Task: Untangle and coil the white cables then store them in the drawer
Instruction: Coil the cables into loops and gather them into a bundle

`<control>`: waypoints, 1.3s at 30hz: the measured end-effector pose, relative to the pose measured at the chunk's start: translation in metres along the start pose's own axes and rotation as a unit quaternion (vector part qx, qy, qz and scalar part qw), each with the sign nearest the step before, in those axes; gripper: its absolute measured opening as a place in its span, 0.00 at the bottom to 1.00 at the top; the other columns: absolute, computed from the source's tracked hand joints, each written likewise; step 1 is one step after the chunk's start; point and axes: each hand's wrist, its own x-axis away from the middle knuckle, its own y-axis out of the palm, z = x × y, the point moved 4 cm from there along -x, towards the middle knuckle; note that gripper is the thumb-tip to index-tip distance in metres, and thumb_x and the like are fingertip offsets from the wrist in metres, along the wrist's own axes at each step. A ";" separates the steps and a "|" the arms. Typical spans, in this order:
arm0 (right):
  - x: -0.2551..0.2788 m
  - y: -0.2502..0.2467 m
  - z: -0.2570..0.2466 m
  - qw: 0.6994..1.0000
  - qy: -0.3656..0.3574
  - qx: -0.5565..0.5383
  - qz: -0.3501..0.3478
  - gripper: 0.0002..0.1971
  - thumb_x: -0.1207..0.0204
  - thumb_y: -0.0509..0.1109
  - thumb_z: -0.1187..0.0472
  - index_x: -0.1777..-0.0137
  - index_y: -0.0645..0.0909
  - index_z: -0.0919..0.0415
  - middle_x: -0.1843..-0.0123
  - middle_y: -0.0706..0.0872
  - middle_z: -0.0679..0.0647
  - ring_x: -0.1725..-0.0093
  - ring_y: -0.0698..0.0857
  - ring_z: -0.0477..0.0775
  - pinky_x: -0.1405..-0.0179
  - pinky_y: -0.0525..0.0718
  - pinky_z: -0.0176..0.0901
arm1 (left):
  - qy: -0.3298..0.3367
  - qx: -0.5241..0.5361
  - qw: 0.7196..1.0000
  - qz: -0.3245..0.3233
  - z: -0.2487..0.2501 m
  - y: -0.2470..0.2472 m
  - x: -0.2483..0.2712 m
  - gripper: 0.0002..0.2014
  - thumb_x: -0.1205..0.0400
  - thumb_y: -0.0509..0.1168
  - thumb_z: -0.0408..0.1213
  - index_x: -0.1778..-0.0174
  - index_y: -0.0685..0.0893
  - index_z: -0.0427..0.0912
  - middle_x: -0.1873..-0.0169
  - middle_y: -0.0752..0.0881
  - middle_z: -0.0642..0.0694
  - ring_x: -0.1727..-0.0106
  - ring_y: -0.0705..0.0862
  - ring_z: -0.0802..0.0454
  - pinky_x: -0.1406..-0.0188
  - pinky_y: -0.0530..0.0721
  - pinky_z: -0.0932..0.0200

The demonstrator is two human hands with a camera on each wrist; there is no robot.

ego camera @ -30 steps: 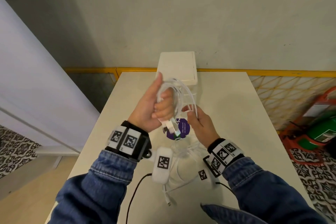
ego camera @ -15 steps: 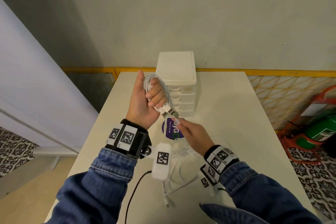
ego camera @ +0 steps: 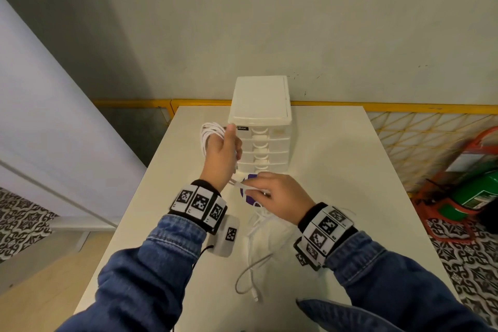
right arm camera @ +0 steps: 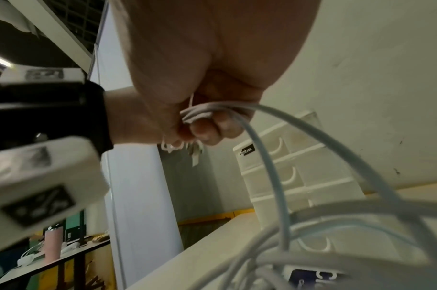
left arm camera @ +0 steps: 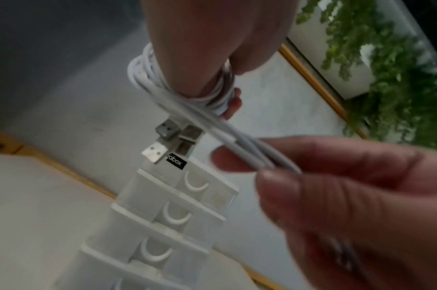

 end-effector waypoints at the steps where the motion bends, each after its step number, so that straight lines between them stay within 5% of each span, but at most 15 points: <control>1: -0.001 -0.005 0.000 1.000 0.005 -0.004 0.014 0.12 0.24 0.66 0.54 0.43 0.85 0.50 0.58 0.86 0.54 0.58 0.84 0.55 0.57 0.82 0.50 | 0.009 -0.061 0.998 -0.029 -0.003 0.003 0.001 0.24 0.12 0.53 0.44 0.76 0.69 0.41 0.80 0.70 0.44 0.80 0.69 0.51 0.76 0.69 0.57; 5: -0.005 -0.021 0.000 0.998 -0.018 0.035 0.048 0.06 0.28 0.71 0.56 0.53 0.89 0.49 0.63 0.86 0.49 0.63 0.82 0.48 0.65 0.79 0.44 | -0.011 -0.236 0.952 -0.197 -0.022 0.018 0.010 0.29 0.13 0.55 0.48 0.82 0.67 0.41 0.87 0.69 0.45 0.84 0.66 0.49 0.78 0.67 0.55; 9: -0.005 -0.032 -0.002 0.998 0.020 0.036 0.037 0.05 0.31 0.75 0.51 0.58 0.86 0.49 0.59 0.86 0.46 0.61 0.83 0.47 0.62 0.80 0.42 | -0.129 -0.252 0.903 -0.324 -0.025 0.025 0.026 0.32 0.13 0.44 0.55 0.75 0.74 0.39 0.83 0.75 0.43 0.83 0.72 0.51 0.79 0.72 0.63; 12: -0.004 -0.039 0.007 0.993 0.110 -0.009 0.028 0.19 0.41 0.79 0.44 0.58 0.73 0.44 0.64 0.84 0.46 0.66 0.82 0.47 0.65 0.77 0.36 | -0.208 -0.184 0.884 -0.377 -0.027 0.028 0.037 0.34 0.16 0.41 0.63 0.69 0.77 0.38 0.85 0.70 0.47 0.86 0.66 0.53 0.85 0.65 0.66; 15: -0.005 -0.043 0.012 0.990 0.128 -0.047 0.040 0.24 0.47 0.79 0.40 0.61 0.69 0.47 0.72 0.83 0.52 0.72 0.80 0.49 0.67 0.77 0.43 | -0.256 -0.089 0.873 -0.406 -0.027 0.032 0.045 0.34 0.18 0.42 0.65 0.69 0.77 0.40 0.87 0.66 0.50 0.88 0.61 0.56 0.87 0.59 0.67; 18: -0.004 -0.044 0.025 0.983 0.136 -0.112 0.041 0.21 0.46 0.76 0.39 0.62 0.74 0.50 0.71 0.84 0.59 0.69 0.81 0.57 0.64 0.79 0.52 | -0.246 -0.063 0.880 -0.402 -0.021 0.029 0.047 0.26 0.19 0.53 0.63 0.69 0.74 0.43 0.85 0.62 0.50 0.86 0.57 0.55 0.85 0.58 0.66; 22: -0.001 -0.037 0.041 0.972 0.127 -0.196 0.033 0.10 0.34 0.75 0.50 0.56 0.82 0.52 0.59 0.90 0.58 0.55 0.88 0.60 0.47 0.83 0.64 | -0.210 -0.015 0.906 -0.368 -0.013 0.027 0.045 0.21 0.19 0.61 0.55 0.71 0.72 0.44 0.84 0.62 0.48 0.85 0.58 0.54 0.84 0.59 0.64; 28: -0.003 -0.035 0.038 0.975 0.101 -0.188 0.063 0.04 0.26 0.69 0.62 0.57 0.85 0.61 0.59 0.89 0.57 0.61 0.83 0.43 0.56 0.79 0.37 | -0.201 0.063 0.909 -0.359 -0.001 0.030 0.047 0.17 0.22 0.62 0.52 0.71 0.71 0.45 0.86 0.63 0.51 0.87 0.59 0.57 0.85 0.60 0.65; 32: -0.010 -0.041 0.039 0.985 0.067 -0.139 0.080 0.05 0.25 0.66 0.65 0.58 0.82 0.56 0.60 0.83 0.52 0.58 0.81 0.46 0.55 0.77 0.31 | -0.203 0.103 0.896 -0.380 0.002 0.030 0.051 0.19 0.19 0.63 0.52 0.71 0.71 0.45 0.87 0.63 0.53 0.89 0.59 0.58 0.86 0.62 0.67; 36: 0.003 -0.025 0.061 0.983 0.143 -0.110 0.037 0.02 0.24 0.69 0.59 0.56 0.82 0.57 0.56 0.88 0.52 0.54 0.85 0.49 0.48 0.78 0.34 | -0.143 0.265 0.858 -0.417 0.022 0.027 0.048 0.19 0.21 0.67 0.51 0.73 0.73 0.45 0.87 0.63 0.55 0.90 0.62 0.61 0.88 0.67 0.70; 39: 0.031 -0.001 0.091 0.973 0.218 -0.077 -0.022 0.05 0.24 0.70 0.57 0.58 0.79 0.57 0.58 0.86 0.52 0.55 0.83 0.52 0.56 0.74 0.28 | -0.110 0.388 0.840 -0.363 0.045 0.013 0.030 0.18 0.20 0.66 0.46 0.73 0.72 0.42 0.88 0.61 0.52 0.90 0.61 0.57 0.90 0.65 0.69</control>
